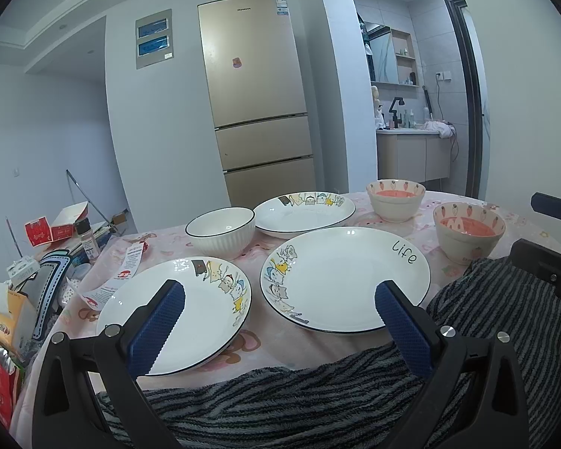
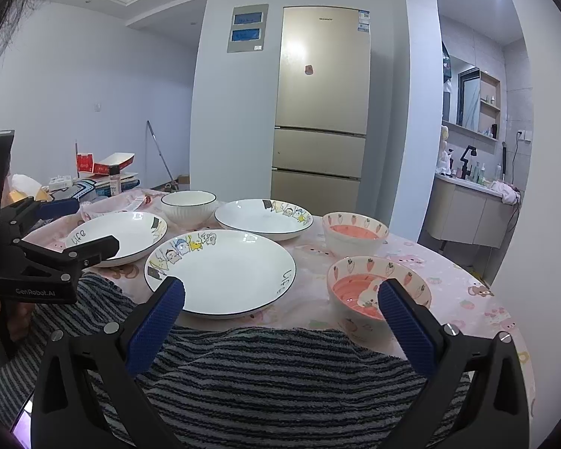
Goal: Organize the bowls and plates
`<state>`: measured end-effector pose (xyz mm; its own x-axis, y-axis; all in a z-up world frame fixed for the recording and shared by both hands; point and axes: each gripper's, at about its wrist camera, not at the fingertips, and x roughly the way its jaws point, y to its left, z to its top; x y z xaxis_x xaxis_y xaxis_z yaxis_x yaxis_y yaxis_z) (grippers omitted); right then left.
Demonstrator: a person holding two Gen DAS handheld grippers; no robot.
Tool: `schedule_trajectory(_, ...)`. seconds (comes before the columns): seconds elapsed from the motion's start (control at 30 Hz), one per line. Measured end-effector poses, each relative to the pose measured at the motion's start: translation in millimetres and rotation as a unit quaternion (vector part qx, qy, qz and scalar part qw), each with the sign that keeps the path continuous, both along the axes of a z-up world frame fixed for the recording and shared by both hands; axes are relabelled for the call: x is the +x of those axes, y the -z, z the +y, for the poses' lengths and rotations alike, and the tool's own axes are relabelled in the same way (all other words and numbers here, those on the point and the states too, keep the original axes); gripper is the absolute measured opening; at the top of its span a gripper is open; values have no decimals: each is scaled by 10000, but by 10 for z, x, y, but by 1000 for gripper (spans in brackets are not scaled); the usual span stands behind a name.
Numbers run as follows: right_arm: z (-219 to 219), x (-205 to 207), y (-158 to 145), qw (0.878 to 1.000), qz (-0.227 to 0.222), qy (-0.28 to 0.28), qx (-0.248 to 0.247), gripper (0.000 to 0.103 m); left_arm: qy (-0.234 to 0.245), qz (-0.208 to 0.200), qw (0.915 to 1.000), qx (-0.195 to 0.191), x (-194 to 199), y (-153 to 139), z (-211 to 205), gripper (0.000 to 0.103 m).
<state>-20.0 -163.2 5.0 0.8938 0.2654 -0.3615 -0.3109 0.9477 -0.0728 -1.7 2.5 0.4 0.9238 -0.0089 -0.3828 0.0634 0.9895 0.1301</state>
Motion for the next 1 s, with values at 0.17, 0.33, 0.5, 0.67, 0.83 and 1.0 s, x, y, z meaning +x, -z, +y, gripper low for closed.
schedule_trajectory(0.17,17,7,6,10000,50,-68,-35,103,-4,34,10000,-53,16,2,16,103)
schedule_trajectory(0.33,33,13,12,9999,55,-87,-50,103,-81,92,9998,-184,23,14,57,103)
schedule_trajectory(0.5,47,20,21,9999,90,-85,-79,103,-101,93,9997,-196,35,25,69,103)
schedule_trajectory(0.67,35,21,26,9999,126,-83,-45,103,-77,59,9999,-143,19,15,77,103)
schedule_trajectory(0.83,27,17,16,9999,134,-77,-39,103,-77,57,9999,-136,11,13,64,103)
schedule_trajectory(1.0,25,30,13,9998,172,-78,-35,103,-78,50,9999,-120,9,14,65,103)
